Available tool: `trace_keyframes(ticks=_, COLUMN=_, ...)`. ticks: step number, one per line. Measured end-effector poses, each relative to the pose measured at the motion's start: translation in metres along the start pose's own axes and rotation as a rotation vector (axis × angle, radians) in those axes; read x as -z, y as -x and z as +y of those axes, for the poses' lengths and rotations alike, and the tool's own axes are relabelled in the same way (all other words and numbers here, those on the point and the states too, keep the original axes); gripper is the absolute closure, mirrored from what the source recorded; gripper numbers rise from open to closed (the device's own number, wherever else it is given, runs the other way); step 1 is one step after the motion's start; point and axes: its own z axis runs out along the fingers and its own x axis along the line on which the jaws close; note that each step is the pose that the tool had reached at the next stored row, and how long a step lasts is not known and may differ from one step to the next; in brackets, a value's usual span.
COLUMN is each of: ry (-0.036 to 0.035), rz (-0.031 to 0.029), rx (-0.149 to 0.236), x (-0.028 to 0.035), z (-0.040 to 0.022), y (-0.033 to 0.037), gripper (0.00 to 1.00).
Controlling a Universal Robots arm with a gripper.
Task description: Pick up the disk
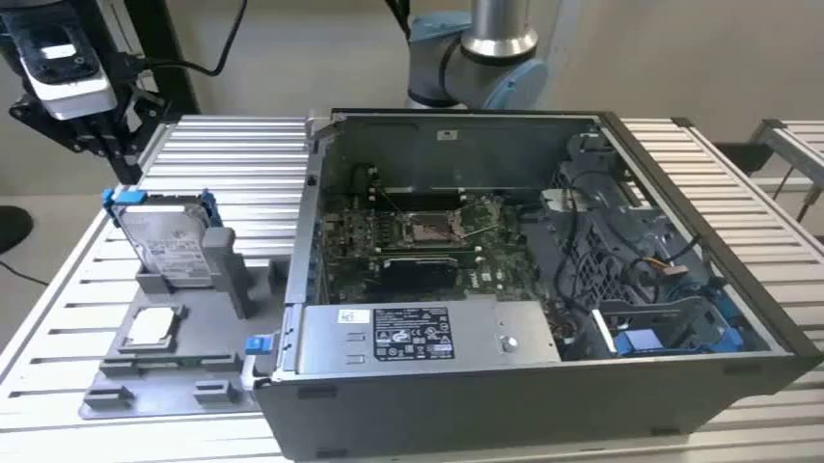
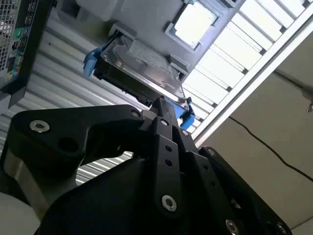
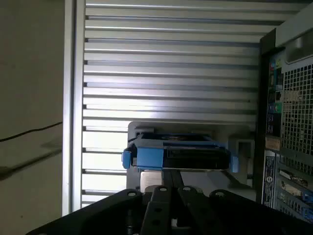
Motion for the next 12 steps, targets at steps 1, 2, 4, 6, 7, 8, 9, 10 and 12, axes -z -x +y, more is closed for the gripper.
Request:
trace_keyframes(ticks=1, ry=0.0, rz=0.0, rx=0.0, x=0.0, z=0.0, y=0.0, gripper=1.0)
trace_keyframes(ticks=2, ry=0.0, rz=0.0, rx=0.0, x=0.0, z=0.0, y=0.0, gripper=1.0)
trace_keyframes(ticks=4, ry=0.0, rz=0.0, rx=0.0, x=0.0, z=0.0, y=0.0, gripper=1.0)
trace_keyframes(ticks=6, ry=0.0, rz=-0.0001, rx=0.0, x=0.0, z=0.0, y=0.0, gripper=1.0)
trace_keyframes(ticks=7, ry=0.0, rz=0.0, rx=0.0, x=0.0, z=0.0, y=0.0, gripper=1.0)
trace_keyframes(ticks=8, ry=0.0, rz=-0.0001, rx=0.0, x=0.0, z=0.0, y=0.0, gripper=1.0)
trace_keyframes(ticks=9, ry=0.0, rz=0.0, rx=0.0, x=0.0, z=0.0, y=0.0, gripper=1.0)
trace_keyframes(ticks=10, ry=0.0, rz=0.0, rx=0.0, x=0.0, z=0.0, y=0.0, gripper=1.0)
trace_keyframes(ticks=12, ry=0.0, rz=0.0, rx=0.0, x=0.0, z=0.0, y=0.0, gripper=1.0)
